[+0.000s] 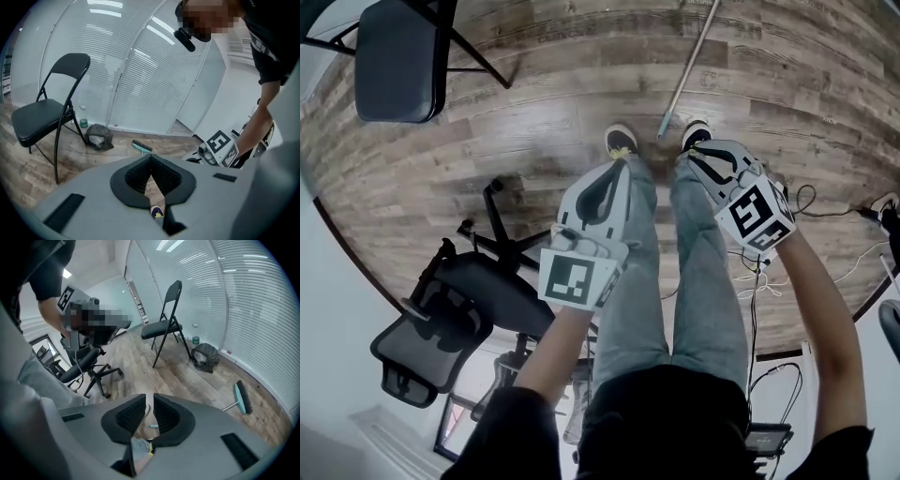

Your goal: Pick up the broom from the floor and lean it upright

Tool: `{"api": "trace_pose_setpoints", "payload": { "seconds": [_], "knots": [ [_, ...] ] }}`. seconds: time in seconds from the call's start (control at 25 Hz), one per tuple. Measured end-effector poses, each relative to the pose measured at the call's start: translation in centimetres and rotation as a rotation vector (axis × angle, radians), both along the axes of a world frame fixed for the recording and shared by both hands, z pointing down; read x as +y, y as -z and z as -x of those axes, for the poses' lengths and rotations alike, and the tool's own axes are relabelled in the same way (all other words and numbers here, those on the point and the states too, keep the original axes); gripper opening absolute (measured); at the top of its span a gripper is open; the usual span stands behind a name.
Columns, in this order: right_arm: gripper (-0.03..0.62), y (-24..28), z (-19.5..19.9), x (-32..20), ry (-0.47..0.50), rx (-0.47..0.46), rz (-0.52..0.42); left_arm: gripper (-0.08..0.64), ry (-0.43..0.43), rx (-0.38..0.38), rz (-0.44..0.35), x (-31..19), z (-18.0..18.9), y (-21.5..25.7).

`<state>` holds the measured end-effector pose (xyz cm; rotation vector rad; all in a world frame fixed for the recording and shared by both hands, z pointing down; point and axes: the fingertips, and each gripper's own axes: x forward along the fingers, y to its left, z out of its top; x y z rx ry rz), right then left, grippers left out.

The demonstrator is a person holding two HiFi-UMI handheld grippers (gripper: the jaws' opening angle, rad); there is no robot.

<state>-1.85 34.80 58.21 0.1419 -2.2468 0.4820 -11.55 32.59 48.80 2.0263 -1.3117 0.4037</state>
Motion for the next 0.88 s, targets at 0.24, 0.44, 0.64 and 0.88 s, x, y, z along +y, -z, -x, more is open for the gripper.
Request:
{"api": "trace_pose_setpoints", "payload": {
  "seconds": [0.24,0.44,0.64,0.88],
  "knots": [
    [0.107,-7.5,0.5,2.0,0.153,0.058,0.031,0.014,0.041,0.032,0.052,0.1,0.3,-6.5],
    [0.109,-15.6,0.0,4.4,0.307,0.118,0.012,0.014,0.06,0.037,0.077,1.1,0.0,-12.1],
    [0.126,-23.5,0.3,5.3,0.369,0.169,-0.016,0.015,0.074,0.009,0.083,2.4,2.3,-18.1],
    [0.137,-32.4,0.7,6.6,0.494,0.207,-0.051,0.015,0.099,-0.001,0.111,4.3,4.3,-26.0]
  ]
}}
